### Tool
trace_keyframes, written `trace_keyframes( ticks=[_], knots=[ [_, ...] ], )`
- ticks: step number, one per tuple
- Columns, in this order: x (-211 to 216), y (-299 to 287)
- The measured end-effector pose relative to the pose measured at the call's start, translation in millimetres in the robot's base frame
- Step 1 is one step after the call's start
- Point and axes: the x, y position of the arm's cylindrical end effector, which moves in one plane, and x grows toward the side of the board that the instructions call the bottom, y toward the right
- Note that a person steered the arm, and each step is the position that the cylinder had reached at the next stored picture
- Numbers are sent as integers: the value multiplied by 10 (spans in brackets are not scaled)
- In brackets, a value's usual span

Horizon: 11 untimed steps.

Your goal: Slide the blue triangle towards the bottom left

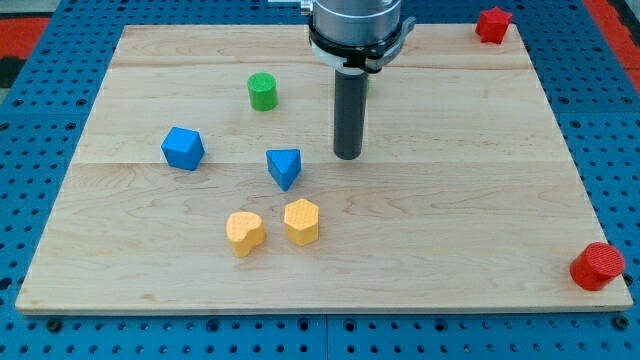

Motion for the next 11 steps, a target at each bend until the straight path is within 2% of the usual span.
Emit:
trace_keyframes(
  ticks=[2,6,8,9,11],
  knots=[
    [44,-509],
    [614,-1123],
    [593,-1224],
    [593,-1621],
    [593,-1749]
  ],
)
